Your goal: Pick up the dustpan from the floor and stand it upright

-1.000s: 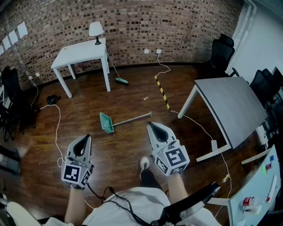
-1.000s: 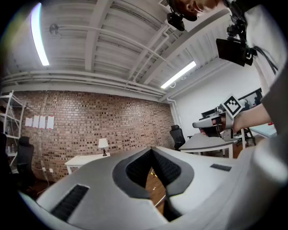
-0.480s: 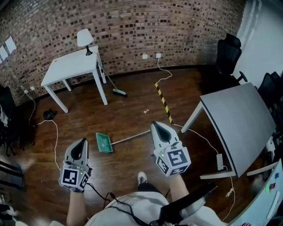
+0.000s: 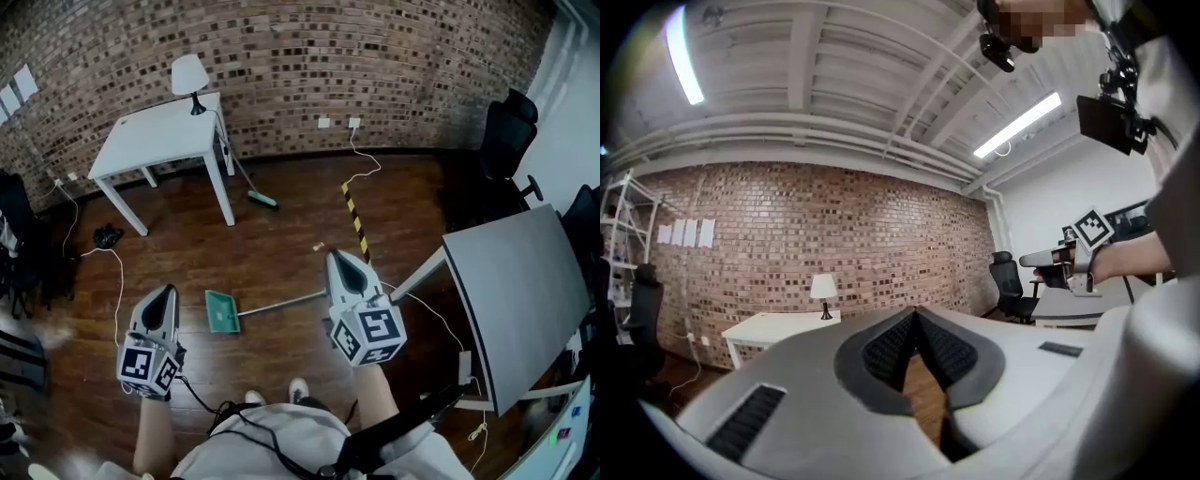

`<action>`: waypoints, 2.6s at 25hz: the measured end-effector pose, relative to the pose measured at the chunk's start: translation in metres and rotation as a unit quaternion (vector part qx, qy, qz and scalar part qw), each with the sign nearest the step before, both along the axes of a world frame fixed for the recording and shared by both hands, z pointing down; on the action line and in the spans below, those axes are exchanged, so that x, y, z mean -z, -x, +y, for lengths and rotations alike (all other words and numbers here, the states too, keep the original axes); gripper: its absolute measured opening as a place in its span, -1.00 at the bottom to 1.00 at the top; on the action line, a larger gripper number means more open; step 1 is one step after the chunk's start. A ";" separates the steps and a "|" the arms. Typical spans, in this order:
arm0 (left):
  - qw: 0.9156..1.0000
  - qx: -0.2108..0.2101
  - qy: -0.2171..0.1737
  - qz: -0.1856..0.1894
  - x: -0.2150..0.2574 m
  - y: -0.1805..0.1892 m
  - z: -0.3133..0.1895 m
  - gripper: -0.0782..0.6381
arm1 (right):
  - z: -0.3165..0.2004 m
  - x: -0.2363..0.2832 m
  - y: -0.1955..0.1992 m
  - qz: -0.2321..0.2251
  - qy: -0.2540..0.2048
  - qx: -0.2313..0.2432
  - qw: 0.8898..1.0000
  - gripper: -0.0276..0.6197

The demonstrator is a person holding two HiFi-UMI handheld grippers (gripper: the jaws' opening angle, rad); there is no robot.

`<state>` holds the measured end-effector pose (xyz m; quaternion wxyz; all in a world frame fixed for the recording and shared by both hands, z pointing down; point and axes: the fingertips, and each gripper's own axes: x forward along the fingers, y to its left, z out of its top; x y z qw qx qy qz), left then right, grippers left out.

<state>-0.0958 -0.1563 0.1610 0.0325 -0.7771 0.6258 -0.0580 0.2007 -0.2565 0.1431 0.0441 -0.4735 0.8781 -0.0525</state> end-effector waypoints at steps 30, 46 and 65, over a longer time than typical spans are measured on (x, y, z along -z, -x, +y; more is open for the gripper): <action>0.880 0.032 0.422 0.216 -0.444 0.179 -0.092 0.18 | -0.092 -0.447 0.169 -0.379 0.322 0.066 0.865 0.48; 0.814 0.064 0.558 0.144 -0.825 0.246 -0.135 0.07 | -0.155 -0.859 0.185 -0.404 0.392 0.032 0.826 0.56; 0.799 0.026 0.584 0.144 -0.922 0.257 -0.146 0.07 | -0.173 -1.052 0.209 -0.441 0.434 0.046 0.784 0.45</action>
